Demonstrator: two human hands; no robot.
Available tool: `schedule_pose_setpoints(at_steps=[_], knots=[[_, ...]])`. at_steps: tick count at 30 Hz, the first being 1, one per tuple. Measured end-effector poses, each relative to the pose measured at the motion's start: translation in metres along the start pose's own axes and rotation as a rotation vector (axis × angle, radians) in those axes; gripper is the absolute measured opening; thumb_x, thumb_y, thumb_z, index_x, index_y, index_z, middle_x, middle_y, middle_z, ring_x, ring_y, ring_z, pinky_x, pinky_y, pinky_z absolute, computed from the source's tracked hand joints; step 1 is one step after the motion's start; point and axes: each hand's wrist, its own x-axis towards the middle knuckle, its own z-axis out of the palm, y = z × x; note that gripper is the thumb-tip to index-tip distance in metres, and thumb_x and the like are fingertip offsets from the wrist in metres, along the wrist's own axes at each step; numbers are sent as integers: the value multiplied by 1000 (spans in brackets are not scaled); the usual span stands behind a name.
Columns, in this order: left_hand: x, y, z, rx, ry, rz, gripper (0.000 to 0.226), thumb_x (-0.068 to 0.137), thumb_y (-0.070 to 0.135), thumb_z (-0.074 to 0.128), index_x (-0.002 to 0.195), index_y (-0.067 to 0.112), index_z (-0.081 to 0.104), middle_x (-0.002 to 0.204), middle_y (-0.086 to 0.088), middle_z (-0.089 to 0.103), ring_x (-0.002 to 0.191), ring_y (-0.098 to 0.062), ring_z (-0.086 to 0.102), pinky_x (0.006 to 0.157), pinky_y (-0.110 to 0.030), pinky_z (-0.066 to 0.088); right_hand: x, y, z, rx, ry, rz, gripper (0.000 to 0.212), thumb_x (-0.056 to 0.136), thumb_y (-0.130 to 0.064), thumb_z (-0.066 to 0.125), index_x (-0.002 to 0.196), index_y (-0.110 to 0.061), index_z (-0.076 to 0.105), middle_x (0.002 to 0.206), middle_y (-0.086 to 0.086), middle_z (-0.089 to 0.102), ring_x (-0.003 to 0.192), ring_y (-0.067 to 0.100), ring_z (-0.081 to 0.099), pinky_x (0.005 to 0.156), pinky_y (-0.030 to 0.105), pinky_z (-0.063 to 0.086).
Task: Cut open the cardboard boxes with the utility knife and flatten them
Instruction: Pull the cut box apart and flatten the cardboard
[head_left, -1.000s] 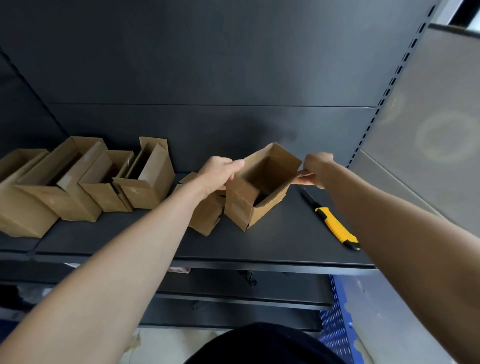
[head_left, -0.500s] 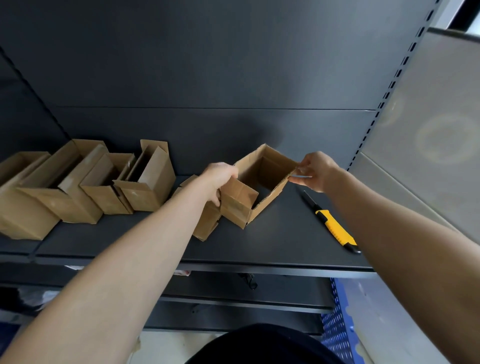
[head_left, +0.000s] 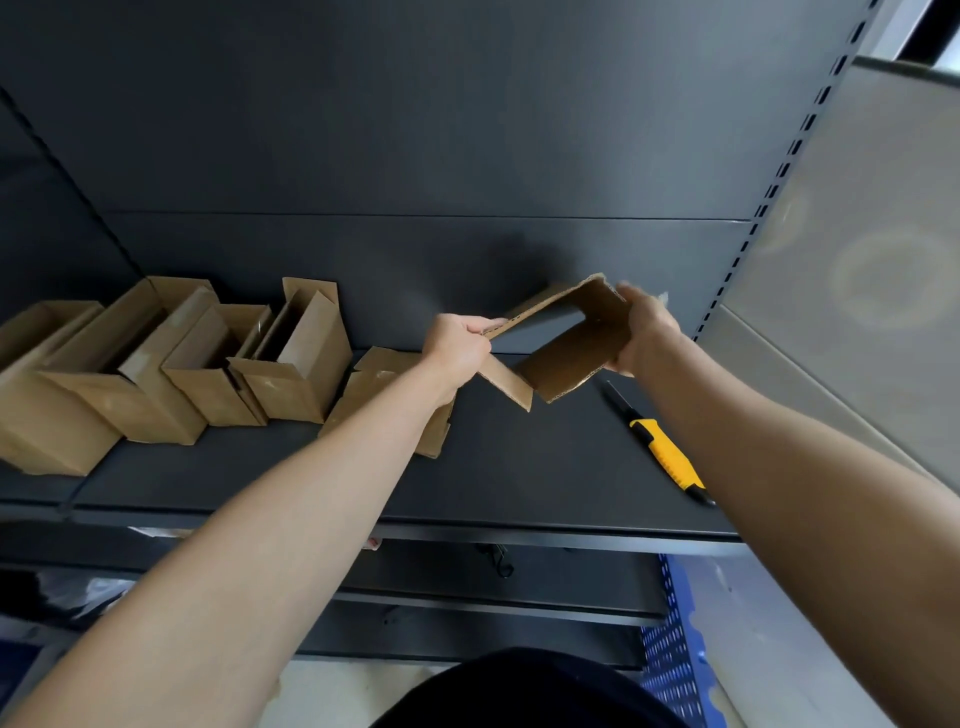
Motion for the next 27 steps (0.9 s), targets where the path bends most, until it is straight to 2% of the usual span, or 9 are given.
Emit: schedule_pose_setpoints(at_steps=[3,6,8,11,14,16,18,23,27], knots=[[-3,-7,0,42,-64,36,54,85,-18,41,119,15,67,132,-2,58,120,-23,52,95,-29,46,-1,-2,-6,-57,7,1,9,79,-15,69,87,-16,63,101,6,71,81,23,69,73,38,58],[-4,-16,-10,-109,-218,-58,60,78,-25,32,116,6,67,133,-6,56,126,-22,48,103,-30,42,3,-7,-24,-62,-48,18,15,88,3,56,81,-9,53,79,4,60,63,17,59,37,25,52],[-4,-17,-13,-356,-247,-151,57,80,-23,28,116,2,65,131,-11,57,123,-27,51,101,-36,45,4,-10,-34,-44,-49,15,19,86,10,56,94,-7,54,77,5,57,63,18,58,31,26,47],[-4,-10,-11,-615,-140,-262,29,93,-5,46,117,7,55,115,-11,58,110,-32,59,87,-44,53,0,-9,-37,-24,-78,-18,33,82,12,62,108,-6,53,91,7,62,69,20,61,39,26,52],[2,-11,-7,-548,-50,-375,40,86,4,68,121,3,50,119,-13,61,100,-25,63,68,-35,55,-8,-3,-28,-32,-147,-46,37,81,4,69,115,-2,55,110,6,64,82,20,65,72,29,55],[4,-15,-6,-528,27,-418,39,84,1,69,118,0,49,121,-16,61,99,-27,63,73,-36,55,-16,3,-20,37,-177,-88,43,80,-7,75,119,-2,57,112,10,67,92,23,68,79,37,57],[7,-20,-6,-523,119,-464,40,85,4,69,119,5,48,127,-15,57,107,-30,60,90,-40,51,-24,10,-11,95,-230,-89,41,80,-16,76,115,-6,57,108,12,68,94,27,68,76,43,58],[3,-40,-12,-232,263,-545,61,96,35,54,143,5,31,141,-10,40,129,-29,42,101,-34,39,-39,45,16,-67,-345,70,17,88,-7,64,101,-9,54,102,12,62,93,30,65,80,50,55],[-1,-65,-33,-385,256,-640,52,94,17,58,140,6,36,140,-11,43,128,-30,43,104,-38,37,-43,72,40,-207,-418,166,12,93,-2,57,104,-4,54,93,10,63,83,24,65,70,41,56]])
